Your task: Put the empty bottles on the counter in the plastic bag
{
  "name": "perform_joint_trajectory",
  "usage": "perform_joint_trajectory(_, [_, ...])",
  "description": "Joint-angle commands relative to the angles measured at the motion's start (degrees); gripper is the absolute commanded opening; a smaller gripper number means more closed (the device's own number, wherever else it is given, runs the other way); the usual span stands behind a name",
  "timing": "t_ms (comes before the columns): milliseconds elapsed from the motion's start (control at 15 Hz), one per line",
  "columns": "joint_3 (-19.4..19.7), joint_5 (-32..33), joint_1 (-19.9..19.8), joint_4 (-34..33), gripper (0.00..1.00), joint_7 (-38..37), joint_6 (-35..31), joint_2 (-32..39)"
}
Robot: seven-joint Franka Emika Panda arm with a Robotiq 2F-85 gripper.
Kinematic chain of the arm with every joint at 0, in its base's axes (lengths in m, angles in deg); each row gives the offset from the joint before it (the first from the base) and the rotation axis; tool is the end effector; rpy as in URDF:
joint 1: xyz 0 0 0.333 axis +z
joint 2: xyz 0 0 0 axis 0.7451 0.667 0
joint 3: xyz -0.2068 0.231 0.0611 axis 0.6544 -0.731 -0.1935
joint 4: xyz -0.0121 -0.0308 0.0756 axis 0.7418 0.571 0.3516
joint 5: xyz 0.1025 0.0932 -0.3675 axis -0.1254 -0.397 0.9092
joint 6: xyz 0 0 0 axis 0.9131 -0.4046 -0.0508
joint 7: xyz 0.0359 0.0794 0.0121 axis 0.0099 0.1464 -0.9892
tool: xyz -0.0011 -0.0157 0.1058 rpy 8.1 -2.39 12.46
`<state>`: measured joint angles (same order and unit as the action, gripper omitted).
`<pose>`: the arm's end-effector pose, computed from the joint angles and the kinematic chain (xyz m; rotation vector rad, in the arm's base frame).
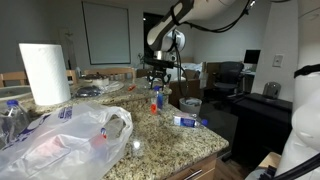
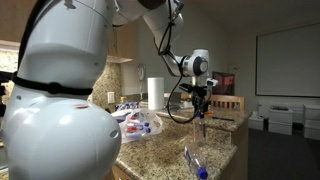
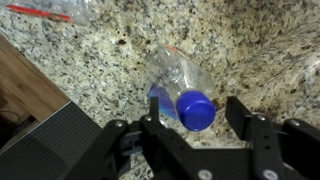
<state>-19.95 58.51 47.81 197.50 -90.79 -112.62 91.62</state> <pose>0.6197 -0.0116 0.3934 -2.8167 1.0943 -0.1374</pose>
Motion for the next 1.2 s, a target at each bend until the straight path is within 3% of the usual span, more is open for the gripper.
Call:
perform_joint_trajectory(0, [0.51, -1.52, 0.61, -1.32, 0.39, -0.14, 2.63, 0.23])
perform_joint_trajectory(267, [0.8, -1.13, 0.76, -0.25, 0.13, -1.21, 2.39, -1.01])
perform_joint_trajectory(600, [0.63, -4.41, 0.05, 4.88, 0.1, 0.9, -0.33, -6.58])
perform_joint_trajectory(867, [-0.13, -16.05, -0.13, 15.64, 0.1, 3.08, -6.53, -18.65])
perform_joint_trajectory(1133, [-0.53, -33.95, 2.29, 24.39, 0.1, 9.94, -10.07, -26.65])
